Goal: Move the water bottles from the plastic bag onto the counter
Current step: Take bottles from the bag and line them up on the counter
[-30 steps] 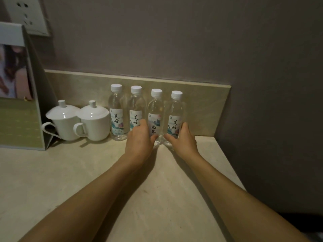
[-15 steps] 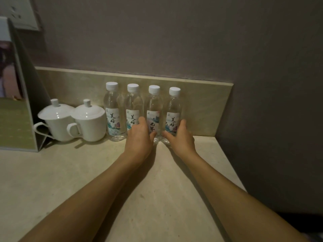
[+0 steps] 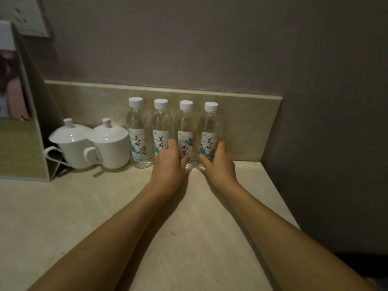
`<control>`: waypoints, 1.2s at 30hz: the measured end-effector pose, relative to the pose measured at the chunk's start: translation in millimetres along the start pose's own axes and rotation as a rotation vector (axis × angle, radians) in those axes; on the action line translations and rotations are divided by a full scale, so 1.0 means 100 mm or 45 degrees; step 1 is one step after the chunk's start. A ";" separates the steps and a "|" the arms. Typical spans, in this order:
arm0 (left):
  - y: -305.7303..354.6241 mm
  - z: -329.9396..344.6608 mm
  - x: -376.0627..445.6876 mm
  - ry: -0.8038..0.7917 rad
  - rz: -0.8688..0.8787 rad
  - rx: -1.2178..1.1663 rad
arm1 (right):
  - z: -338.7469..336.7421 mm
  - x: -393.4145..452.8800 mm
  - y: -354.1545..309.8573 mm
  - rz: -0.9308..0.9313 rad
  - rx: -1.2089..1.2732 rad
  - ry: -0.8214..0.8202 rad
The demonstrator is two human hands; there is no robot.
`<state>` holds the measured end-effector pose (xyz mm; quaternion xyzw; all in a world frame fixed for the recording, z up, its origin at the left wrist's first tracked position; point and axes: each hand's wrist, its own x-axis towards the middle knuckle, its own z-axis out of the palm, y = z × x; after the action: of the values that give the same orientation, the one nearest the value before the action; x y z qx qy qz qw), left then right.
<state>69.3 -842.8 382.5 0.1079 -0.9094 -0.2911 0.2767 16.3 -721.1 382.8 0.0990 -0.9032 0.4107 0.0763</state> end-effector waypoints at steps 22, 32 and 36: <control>0.06 -0.14 -0.18 -0.024 -0.067 -0.099 | -0.19 -0.31 -0.10 0.098 0.175 -0.031; 0.35 -0.06 -0.40 -0.094 -0.001 -0.308 | -0.51 -0.61 -0.04 0.005 0.232 0.140; 0.60 -0.03 -0.53 -0.145 0.010 -0.391 | -0.71 -0.71 0.09 0.050 0.269 0.179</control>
<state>112.7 -777.0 396.7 0.0441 -0.8690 -0.4311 0.2389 87.0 -652.8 406.9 0.0599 -0.8491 0.5107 0.1205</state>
